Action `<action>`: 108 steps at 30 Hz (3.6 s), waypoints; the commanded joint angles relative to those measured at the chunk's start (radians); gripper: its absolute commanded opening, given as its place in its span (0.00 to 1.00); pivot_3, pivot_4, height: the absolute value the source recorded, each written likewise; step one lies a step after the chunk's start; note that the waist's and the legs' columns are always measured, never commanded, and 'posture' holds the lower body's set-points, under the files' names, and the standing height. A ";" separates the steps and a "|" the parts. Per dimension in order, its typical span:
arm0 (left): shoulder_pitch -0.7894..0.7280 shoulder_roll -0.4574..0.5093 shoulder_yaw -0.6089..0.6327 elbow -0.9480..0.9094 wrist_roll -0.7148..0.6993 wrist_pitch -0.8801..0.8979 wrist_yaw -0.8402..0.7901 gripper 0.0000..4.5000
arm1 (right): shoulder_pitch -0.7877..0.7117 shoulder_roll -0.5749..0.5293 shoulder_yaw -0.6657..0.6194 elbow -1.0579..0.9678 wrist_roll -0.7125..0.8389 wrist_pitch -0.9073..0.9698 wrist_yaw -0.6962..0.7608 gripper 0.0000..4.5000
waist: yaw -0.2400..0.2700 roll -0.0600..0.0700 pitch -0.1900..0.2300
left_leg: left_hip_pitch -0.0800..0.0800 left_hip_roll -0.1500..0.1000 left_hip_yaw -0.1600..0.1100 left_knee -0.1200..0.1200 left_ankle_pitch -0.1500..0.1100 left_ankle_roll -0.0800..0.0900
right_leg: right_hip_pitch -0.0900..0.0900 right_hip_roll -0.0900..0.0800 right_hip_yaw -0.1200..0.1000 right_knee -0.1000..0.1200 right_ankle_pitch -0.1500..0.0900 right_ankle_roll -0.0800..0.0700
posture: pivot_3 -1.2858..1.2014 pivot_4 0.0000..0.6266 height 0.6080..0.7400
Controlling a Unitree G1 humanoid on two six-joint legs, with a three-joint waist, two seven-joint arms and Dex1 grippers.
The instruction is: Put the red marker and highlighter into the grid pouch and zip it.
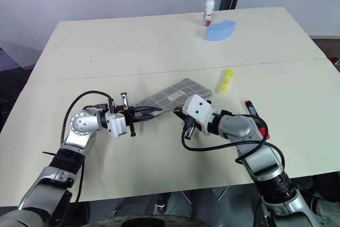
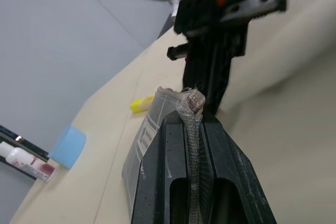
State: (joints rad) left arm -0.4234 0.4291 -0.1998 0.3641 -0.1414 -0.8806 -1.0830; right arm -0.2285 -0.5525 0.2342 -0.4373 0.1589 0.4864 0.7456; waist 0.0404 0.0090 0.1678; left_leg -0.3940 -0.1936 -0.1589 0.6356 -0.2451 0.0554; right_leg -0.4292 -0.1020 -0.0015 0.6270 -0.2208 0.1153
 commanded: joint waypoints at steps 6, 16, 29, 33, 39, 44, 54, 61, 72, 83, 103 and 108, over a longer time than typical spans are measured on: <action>-0.059 0.001 -0.025 0.054 0.024 -0.076 0.035 0.00 | -0.060 0.020 0.063 -0.027 0.009 -0.081 0.070 0.02 | 0.000 0.000 0.000 | 0.000 0.000 0.000 0.000 0.000 0.000 | 0.000 0.000 0.000 0.000 0.000 0.000 | 0.52 0.24 0.99; -0.084 -0.025 -0.022 0.052 0.057 -0.113 0.106 0.00 | -0.106 0.025 0.102 0.009 -0.002 -0.101 0.131 0.02 | 0.000 0.000 0.000 | 0.000 0.000 0.000 0.000 0.001 -0.001 | 0.000 0.000 0.000 0.000 0.000 0.000 | 0.52 0.24 0.99; -0.061 0.015 0.029 0.099 0.079 -0.120 0.215 0.00 | 0.237 -0.019 -0.266 -0.140 0.051 -0.078 -0.060 0.99 | -0.001 -0.001 0.000 | 0.000 0.000 0.001 0.000 0.001 -0.001 | 0.000 0.000 0.000 -0.001 0.000 0.000 | 0.52 0.24 0.99; -0.069 0.019 0.032 0.133 0.091 -0.127 0.252 0.00 | 0.301 0.082 -0.331 -0.189 0.019 -0.055 -0.220 0.99 | 0.001 -0.002 0.000 | 0.002 0.000 0.000 -0.003 0.000 0.000 | 0.000 0.000 0.000 0.002 0.000 0.000 | 0.52 0.24 0.99; -0.109 -0.021 0.043 0.204 0.093 -0.099 0.310 0.00 | 0.214 0.207 -0.296 -0.081 -0.132 0.003 -0.481 0.99 | 0.001 -0.002 0.000 | 0.002 0.001 0.000 -0.002 0.002 -0.002 | -0.001 0.001 0.000 0.003 0.000 0.000 | 0.52 0.24 0.99; -0.137 -0.027 0.034 0.231 0.110 -0.106 0.328 0.00 | 0.045 0.221 -0.262 0.135 -0.239 0.016 -0.589 0.99 | -0.003 -0.002 0.000 | 0.002 0.001 0.000 -0.002 0.005 -0.008 | -0.001 0.001 0.000 0.004 0.000 0.000 | 0.52 0.24 0.99; -0.107 -0.016 0.024 0.152 0.117 -0.084 0.348 0.00 | -0.234 0.253 -0.376 0.518 -0.119 0.138 -0.586 0.99 | -0.001 -0.002 0.000 | 0.002 0.001 -0.001 -0.005 0.008 -0.008 | -0.002 0.001 0.000 0.003 0.000 0.000 | 0.52 0.24 0.99; -0.072 -0.015 0.023 0.085 0.125 -0.047 0.368 0.00 | -0.190 0.249 -0.381 0.483 -0.054 0.255 -0.543 0.70 | 0.000 -0.001 -0.001 | 0.002 0.000 -0.001 -0.004 0.008 -0.007 | -0.002 0.001 0.001 0.003 0.001 -0.001 | 0.52 0.24 0.99; -0.089 -0.022 0.025 0.075 0.022 0.035 0.304 0.00 | -0.015 0.078 -0.451 0.137 0.058 0.052 -0.310 0.20 | -0.003 -0.001 -0.001 | 0.001 0.000 -0.001 -0.004 0.007 -0.007 | -0.002 0.000 0.001 0.003 0.000 0.000 | 0.52 0.24 0.99; -0.122 -0.050 0.042 0.080 -0.038 0.077 0.248 0.00 | 0.117 -0.064 -0.388 0.020 0.086 -0.053 -0.123 0.20 | -0.003 -0.002 0.000 | 0.002 0.001 -0.001 -0.002 0.004 -0.003 | -0.001 0.001 0.001 0.003 0.000 0.000 | 0.52 0.24 0.99; -0.150 0.016 -0.033 0.097 -0.017 -0.099 0.103 0.00 | 0.039 -0.260 -0.173 0.080 -0.143 -0.324 0.036 0.20 | 0.000 -0.003 0.000 | 0.002 0.000 0.000 -0.002 0.005 -0.007 | -0.001 0.000 0.000 0.002 0.000 0.000 | 0.52 0.24 0.99; -0.169 0.016 -0.042 0.109 -0.071 -0.113 0.044 0.00 | -0.035 -0.234 -0.114 0.120 -0.173 -0.461 0.061 0.20 | -0.002 -0.003 0.000 | 0.002 0.000 -0.001 -0.002 0.005 -0.007 | -0.001 0.000 0.000 0.002 0.000 0.000 | 0.52 0.24 0.99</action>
State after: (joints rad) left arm -0.5747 0.4411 -0.2449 0.4773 -0.1778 -0.9745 -1.0278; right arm -0.2395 -0.7957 0.1155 -0.3143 -0.0039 0.0800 0.8006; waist 0.0386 0.0057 0.1683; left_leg -0.3923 -0.1932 -0.1595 0.6335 -0.2393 0.0487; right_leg -0.4302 -0.1020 -0.0013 0.6290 -0.2203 0.1154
